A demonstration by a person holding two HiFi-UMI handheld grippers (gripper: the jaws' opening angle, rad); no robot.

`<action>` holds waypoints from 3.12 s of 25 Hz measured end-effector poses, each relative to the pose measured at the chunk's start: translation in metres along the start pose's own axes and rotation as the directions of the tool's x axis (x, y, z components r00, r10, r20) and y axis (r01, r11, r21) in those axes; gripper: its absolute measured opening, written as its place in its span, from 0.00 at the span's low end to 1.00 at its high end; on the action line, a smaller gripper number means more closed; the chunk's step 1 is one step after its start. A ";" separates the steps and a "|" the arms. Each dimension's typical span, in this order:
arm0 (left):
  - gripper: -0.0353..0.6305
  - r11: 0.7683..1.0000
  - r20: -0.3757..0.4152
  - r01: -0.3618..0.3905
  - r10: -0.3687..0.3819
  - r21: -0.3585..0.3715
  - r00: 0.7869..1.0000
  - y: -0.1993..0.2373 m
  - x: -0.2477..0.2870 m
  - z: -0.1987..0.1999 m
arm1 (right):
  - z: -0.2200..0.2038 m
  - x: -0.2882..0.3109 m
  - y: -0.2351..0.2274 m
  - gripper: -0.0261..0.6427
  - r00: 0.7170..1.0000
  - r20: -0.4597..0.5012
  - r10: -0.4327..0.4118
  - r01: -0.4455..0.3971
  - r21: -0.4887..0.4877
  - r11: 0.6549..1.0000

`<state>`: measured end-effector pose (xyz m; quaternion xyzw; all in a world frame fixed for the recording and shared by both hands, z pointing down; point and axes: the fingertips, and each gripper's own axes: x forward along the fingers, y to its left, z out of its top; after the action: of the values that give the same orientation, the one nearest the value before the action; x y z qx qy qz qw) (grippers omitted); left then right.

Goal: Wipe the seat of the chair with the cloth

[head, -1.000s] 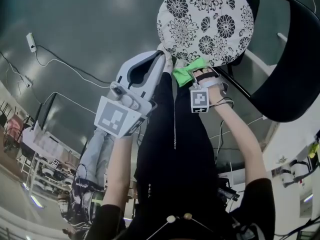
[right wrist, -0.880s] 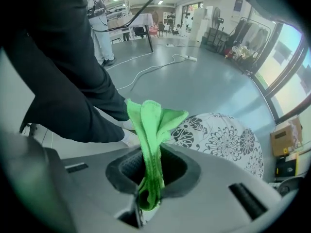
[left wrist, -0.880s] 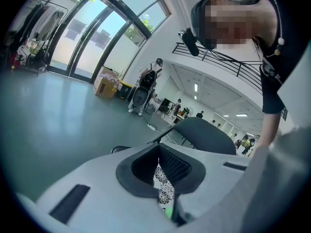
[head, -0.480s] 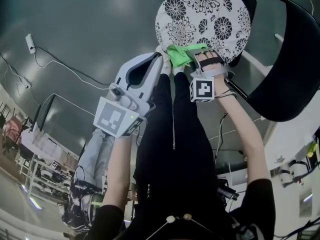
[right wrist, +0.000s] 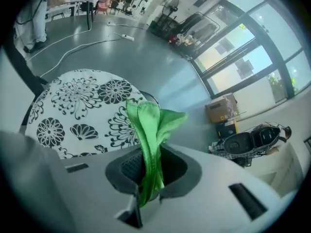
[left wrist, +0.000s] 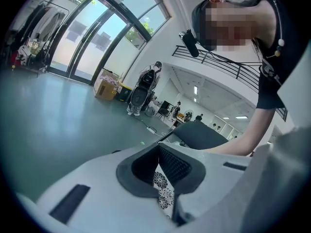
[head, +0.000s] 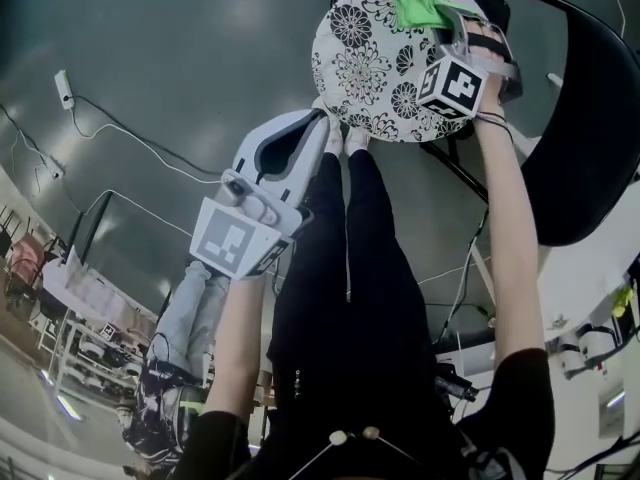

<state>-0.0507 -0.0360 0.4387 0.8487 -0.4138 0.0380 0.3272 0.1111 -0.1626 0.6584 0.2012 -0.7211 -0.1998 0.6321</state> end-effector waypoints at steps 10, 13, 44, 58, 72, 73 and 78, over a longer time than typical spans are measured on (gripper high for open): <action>0.06 1.000 -0.017 0.010 -0.010 -0.019 1.000 -0.003 0.002 -0.009 | -0.048 0.033 -0.035 0.12 0.999 -0.045 -0.016 0.017 0.025 1.000; 0.06 1.000 -0.041 0.001 -0.002 -0.015 0.999 -0.001 0.003 -0.014 | -0.054 0.040 -0.029 0.12 0.999 -0.052 0.013 -0.012 0.009 1.000; 0.06 0.998 -0.037 0.034 -0.037 -0.059 0.999 -0.008 0.009 -0.023 | -0.065 0.048 0.039 0.12 0.984 -0.081 0.160 -0.164 -0.045 0.985; 0.06 0.997 -0.046 0.056 -0.058 -0.050 0.997 -0.016 0.012 -0.023 | -0.069 0.026 0.088 0.12 0.974 -0.095 0.204 -0.210 -0.060 0.976; 0.06 0.998 -0.038 0.046 -0.048 -0.047 0.998 -0.015 0.000 -0.028 | -0.058 -0.013 0.173 0.12 0.949 -0.097 0.299 -0.310 -0.119 0.943; 0.06 0.998 -0.040 0.042 -0.044 -0.049 0.998 -0.015 -0.001 -0.029 | -0.058 -0.016 0.179 0.12 0.947 -0.098 0.305 -0.316 -0.130 0.940; 0.06 0.997 -0.030 0.048 -0.050 -0.057 0.998 -0.017 -0.003 -0.029 | -0.058 -0.030 0.203 0.12 0.937 -0.102 0.335 -0.348 -0.168 0.922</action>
<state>-0.0340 -0.0096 0.4517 0.8484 -0.3886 0.0315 0.3581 0.1648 0.0221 0.7507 0.0205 -0.7007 -0.1447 0.6983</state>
